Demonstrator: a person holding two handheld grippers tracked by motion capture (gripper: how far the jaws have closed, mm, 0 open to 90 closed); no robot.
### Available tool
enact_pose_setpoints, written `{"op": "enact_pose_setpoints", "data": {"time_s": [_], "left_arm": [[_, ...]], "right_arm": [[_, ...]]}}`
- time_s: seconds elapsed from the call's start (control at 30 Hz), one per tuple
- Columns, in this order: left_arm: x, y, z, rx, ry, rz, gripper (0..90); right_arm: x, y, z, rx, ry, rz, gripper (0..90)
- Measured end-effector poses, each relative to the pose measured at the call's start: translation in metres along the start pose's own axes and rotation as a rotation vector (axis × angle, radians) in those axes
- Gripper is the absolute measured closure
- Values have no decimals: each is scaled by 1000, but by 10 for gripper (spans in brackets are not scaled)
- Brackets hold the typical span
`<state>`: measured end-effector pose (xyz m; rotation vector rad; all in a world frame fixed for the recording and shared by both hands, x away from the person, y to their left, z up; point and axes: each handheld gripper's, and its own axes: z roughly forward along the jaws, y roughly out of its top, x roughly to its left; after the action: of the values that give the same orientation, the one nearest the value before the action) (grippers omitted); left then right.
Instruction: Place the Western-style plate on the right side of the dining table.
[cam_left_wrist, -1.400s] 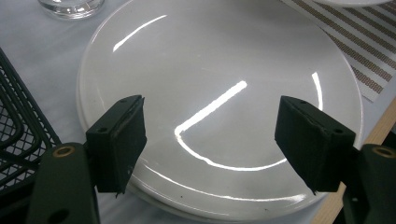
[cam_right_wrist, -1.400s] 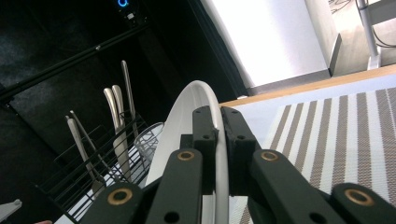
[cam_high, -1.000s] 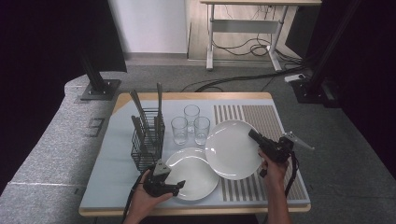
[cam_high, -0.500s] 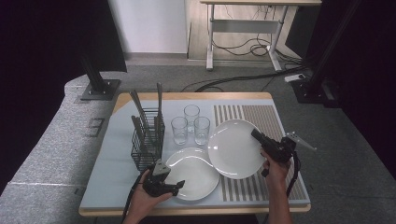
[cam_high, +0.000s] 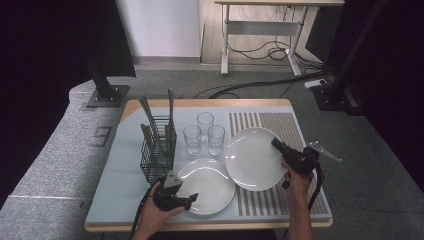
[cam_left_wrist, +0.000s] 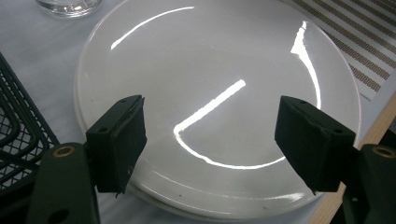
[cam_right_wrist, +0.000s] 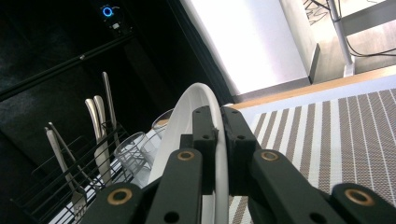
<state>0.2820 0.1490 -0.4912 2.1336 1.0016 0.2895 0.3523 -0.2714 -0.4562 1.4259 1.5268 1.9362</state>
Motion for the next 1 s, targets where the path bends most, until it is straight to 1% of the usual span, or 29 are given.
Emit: {"op": "enact_pose_setpoints", "data": {"time_s": [0.5,0.6,0.77,0.97,1.0], "left_arm": [[0,0,1,3,-4,1,252],[-1,0,1,3,-3,2,252],[0,0,1,3,-3,0,252],[0,0,1,5,-3,2,252],[0,0,1,5,-3,2,252]], "right_arm": [[-7,2,-4,-16,-19,11,855],[-9,2,-5,-12,-34,6,854],[-10,2,-5,-18,-30,14,855],[-12,2,-6,-14,-44,12,855],[-13,2,-6,-20,-42,18,855]]}}
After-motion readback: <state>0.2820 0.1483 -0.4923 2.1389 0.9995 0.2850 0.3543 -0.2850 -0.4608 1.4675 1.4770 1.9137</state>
